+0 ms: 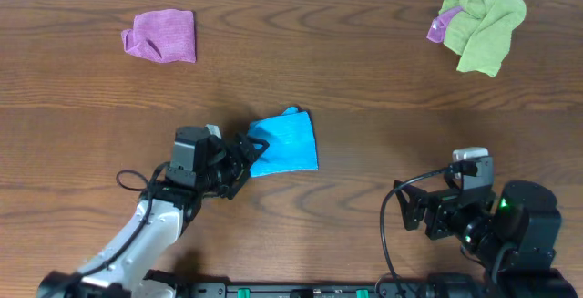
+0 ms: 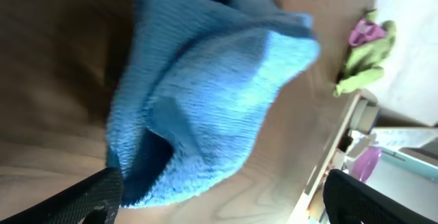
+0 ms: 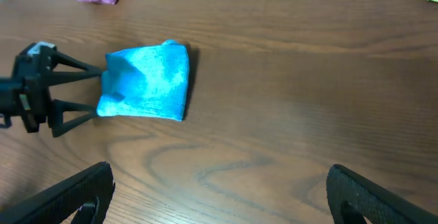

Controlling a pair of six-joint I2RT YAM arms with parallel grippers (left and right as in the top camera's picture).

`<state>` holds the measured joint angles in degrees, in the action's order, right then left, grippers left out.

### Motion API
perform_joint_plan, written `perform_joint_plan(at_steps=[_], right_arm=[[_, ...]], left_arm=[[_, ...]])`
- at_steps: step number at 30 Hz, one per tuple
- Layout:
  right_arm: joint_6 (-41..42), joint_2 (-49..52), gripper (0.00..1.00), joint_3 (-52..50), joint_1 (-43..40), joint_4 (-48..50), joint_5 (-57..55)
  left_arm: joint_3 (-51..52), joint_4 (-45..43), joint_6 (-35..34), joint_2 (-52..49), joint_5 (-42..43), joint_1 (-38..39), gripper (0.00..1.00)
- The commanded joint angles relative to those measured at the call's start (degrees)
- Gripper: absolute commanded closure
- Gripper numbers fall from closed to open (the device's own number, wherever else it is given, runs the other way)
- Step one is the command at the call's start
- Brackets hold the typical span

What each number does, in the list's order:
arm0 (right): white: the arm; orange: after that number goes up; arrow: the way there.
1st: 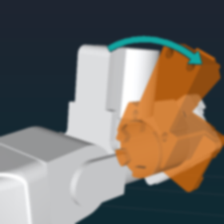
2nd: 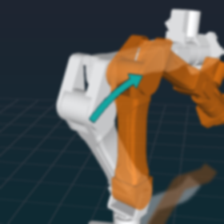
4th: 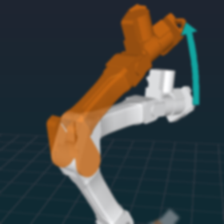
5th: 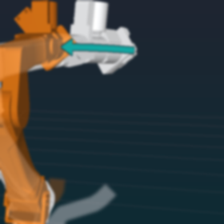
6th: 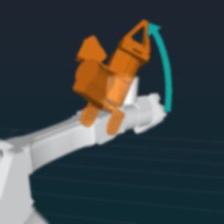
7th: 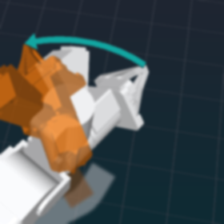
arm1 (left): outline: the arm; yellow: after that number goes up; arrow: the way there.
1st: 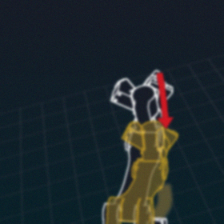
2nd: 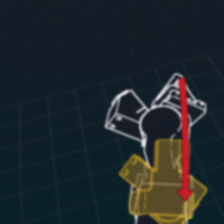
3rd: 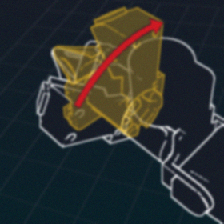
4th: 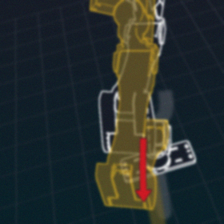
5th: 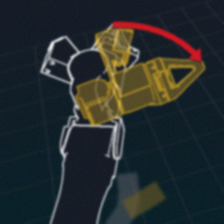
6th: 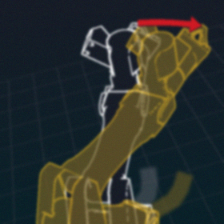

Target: Fold the cloth

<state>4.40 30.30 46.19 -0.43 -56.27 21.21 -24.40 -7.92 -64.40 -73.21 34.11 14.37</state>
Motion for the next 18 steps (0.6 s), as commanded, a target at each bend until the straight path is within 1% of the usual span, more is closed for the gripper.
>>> perform_joint_plan(at_steps=[1,3,7,10,14,18], right_arm=[[0.92,-0.2,0.01,-0.26,-0.35,-0.09,0.63],[0.92,-0.2,0.01,-0.26,-0.35,-0.07,0.61],[0.92,-0.2,0.01,-0.26,-0.35,-0.07,0.63],[0.92,-0.2,0.01,-0.26,-0.35,-0.04,0.63],[0.94,-0.2,0.01,-0.26,-0.35,0.13,0.63],[0.92,-0.2,0.01,-0.26,-0.35,0.68,0.59]], left_arm=[[0.15,1.2,2.54,4.66,-0.24,-0.42,0.05],[0.15,4.74,2.69,7.15,-1.05,-0.94,0.05],[0.15,15.67,2.73,13.18,-4.24,-1.33,0.05],[0.15,20.61,2.69,16.44,-6.25,-1.31,0.05],[0.37,22.64,1.2,17.14,-7.61,-1.16,0.05],[2.03,21.64,-0.76,16.5,-8.2,-0.79,0.05]])
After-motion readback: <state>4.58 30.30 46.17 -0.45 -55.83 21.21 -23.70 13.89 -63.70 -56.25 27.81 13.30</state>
